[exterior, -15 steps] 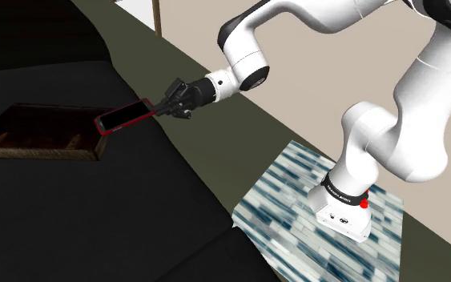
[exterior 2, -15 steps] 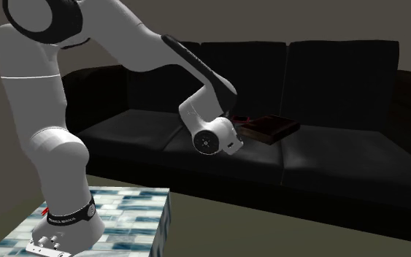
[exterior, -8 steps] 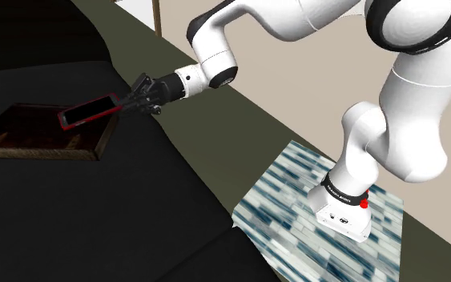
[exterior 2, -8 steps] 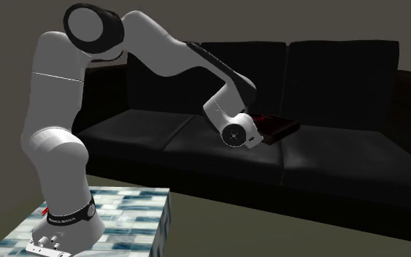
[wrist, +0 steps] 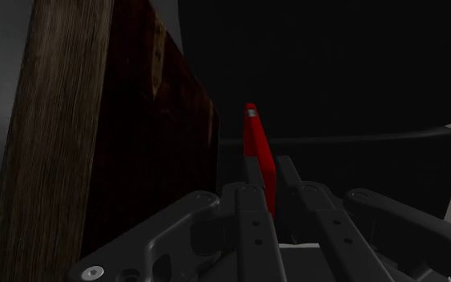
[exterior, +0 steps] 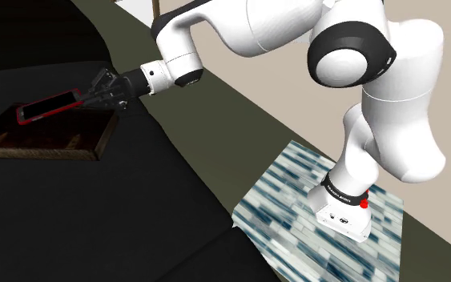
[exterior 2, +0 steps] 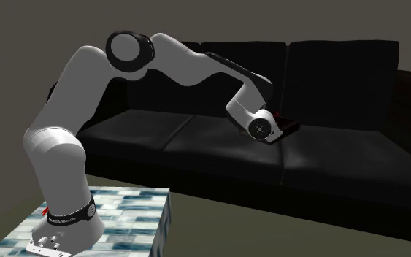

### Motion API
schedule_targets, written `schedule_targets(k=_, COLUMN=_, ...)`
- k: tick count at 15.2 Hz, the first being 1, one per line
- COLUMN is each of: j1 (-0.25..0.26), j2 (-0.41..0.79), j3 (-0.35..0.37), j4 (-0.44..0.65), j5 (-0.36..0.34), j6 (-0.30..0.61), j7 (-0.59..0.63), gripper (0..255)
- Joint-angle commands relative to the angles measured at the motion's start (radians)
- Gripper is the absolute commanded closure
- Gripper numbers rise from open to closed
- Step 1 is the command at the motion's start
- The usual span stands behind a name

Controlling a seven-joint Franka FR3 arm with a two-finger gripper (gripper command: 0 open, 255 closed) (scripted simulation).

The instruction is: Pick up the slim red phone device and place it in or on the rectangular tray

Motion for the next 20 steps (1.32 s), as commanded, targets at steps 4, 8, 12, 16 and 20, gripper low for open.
schedule_targets(k=4, j1=-0.028, j2=0.101, j3=0.024, j4=0.115, j5=0.037, j6=0.007, j7=0.025, gripper=255)
schedule_targets(k=8, j1=-0.039, j2=0.134, j3=0.036, j4=0.117, j5=0.061, j6=-0.005, j7=-0.003, gripper=255)
schedule_targets(k=12, j1=-0.048, j2=0.169, j3=0.045, j4=0.122, j5=0.085, j6=-0.018, j7=-0.03, gripper=255)
schedule_targets(k=16, j1=-0.05, j2=0.181, j3=0.047, j4=0.124, j5=0.094, j6=-0.023, j7=-0.038, gripper=255)
schedule_targets(k=20, j1=-0.046, j2=0.183, j3=0.041, j4=0.124, j5=0.097, j6=-0.025, j7=-0.036, gripper=255)
